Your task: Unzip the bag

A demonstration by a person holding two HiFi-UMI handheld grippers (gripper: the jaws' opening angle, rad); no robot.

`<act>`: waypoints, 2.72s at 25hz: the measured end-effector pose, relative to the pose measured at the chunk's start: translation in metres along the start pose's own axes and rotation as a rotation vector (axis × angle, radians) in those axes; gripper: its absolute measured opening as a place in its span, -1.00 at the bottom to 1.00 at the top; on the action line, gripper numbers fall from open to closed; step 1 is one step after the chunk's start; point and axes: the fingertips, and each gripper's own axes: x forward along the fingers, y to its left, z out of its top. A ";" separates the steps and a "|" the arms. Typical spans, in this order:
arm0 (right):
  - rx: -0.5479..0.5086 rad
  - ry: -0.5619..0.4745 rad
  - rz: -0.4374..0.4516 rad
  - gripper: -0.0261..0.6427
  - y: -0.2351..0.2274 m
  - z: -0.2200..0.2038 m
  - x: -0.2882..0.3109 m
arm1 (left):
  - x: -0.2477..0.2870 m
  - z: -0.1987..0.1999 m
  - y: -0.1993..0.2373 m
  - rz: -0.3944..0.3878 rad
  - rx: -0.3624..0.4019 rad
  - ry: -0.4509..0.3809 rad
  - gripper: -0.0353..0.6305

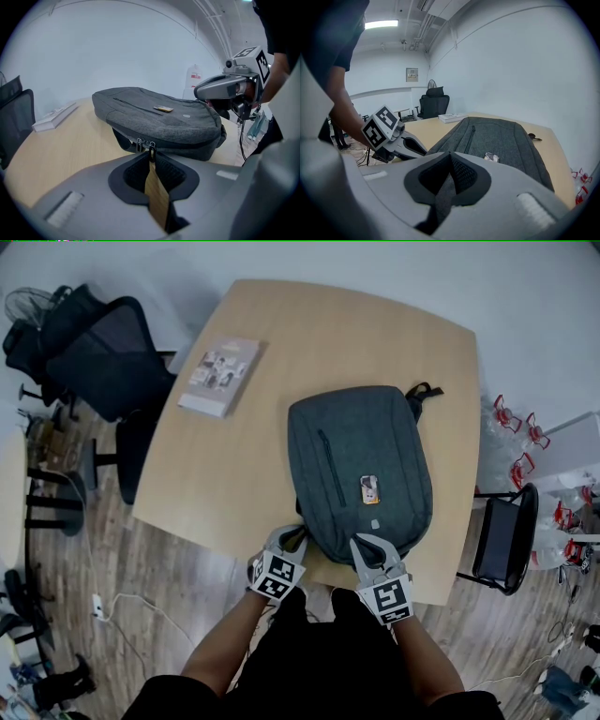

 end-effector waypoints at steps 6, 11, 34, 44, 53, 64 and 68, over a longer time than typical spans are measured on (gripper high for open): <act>0.005 0.004 0.004 -0.91 0.000 -0.005 -0.003 | 0.001 -0.003 0.000 0.025 -0.014 0.004 -0.71; 0.007 0.004 0.005 -0.91 0.001 -0.008 -0.006 | -0.002 -0.003 0.001 0.082 -0.004 0.006 -0.71; 0.006 -0.009 0.014 -0.91 0.002 -0.012 -0.011 | 0.009 -0.004 -0.001 0.218 0.039 0.062 -0.59; -0.002 -0.012 0.022 -0.91 0.002 -0.010 -0.010 | 0.006 0.003 0.007 0.277 -0.004 0.021 -0.74; -0.002 -0.008 0.033 -0.91 0.003 -0.011 -0.007 | 0.000 0.001 0.004 0.208 -0.053 -0.012 -0.82; -0.147 0.010 0.305 -0.91 0.025 0.009 0.009 | 0.001 0.000 0.003 0.097 -0.064 0.005 -0.82; -0.218 0.097 0.441 -0.46 0.038 0.005 0.007 | 0.002 0.001 0.003 0.070 -0.069 0.012 -0.82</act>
